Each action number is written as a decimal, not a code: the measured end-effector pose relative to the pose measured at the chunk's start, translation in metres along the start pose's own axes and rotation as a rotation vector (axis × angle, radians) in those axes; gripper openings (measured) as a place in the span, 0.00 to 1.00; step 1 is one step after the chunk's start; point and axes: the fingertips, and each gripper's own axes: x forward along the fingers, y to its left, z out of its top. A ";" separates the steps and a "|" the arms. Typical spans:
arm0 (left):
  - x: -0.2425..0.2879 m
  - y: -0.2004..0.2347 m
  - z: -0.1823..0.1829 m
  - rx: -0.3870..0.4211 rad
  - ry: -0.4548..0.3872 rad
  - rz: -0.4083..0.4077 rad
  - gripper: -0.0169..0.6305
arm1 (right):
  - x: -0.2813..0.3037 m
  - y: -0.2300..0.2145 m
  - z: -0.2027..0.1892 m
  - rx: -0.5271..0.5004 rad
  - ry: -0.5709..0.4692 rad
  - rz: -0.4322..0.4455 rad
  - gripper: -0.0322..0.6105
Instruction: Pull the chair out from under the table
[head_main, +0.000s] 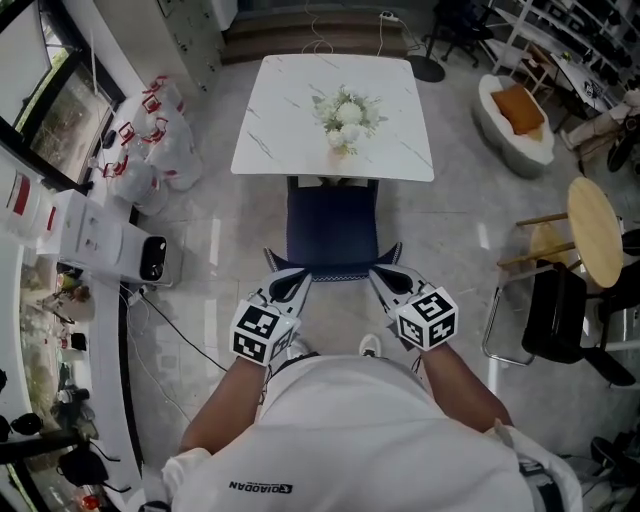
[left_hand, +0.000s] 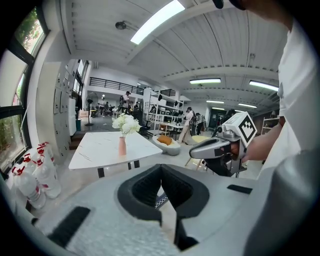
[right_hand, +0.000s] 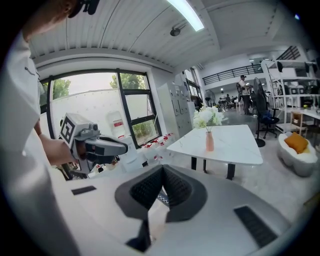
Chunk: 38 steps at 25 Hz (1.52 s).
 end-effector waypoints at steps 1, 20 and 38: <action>-0.002 0.000 0.000 0.004 -0.002 -0.003 0.04 | 0.000 0.002 -0.001 0.003 -0.001 -0.005 0.06; -0.021 0.001 0.001 0.000 -0.034 -0.030 0.04 | -0.006 0.024 -0.001 0.002 -0.009 -0.031 0.06; -0.024 0.003 0.003 0.015 -0.042 -0.019 0.09 | -0.008 0.025 -0.002 0.003 -0.015 -0.032 0.13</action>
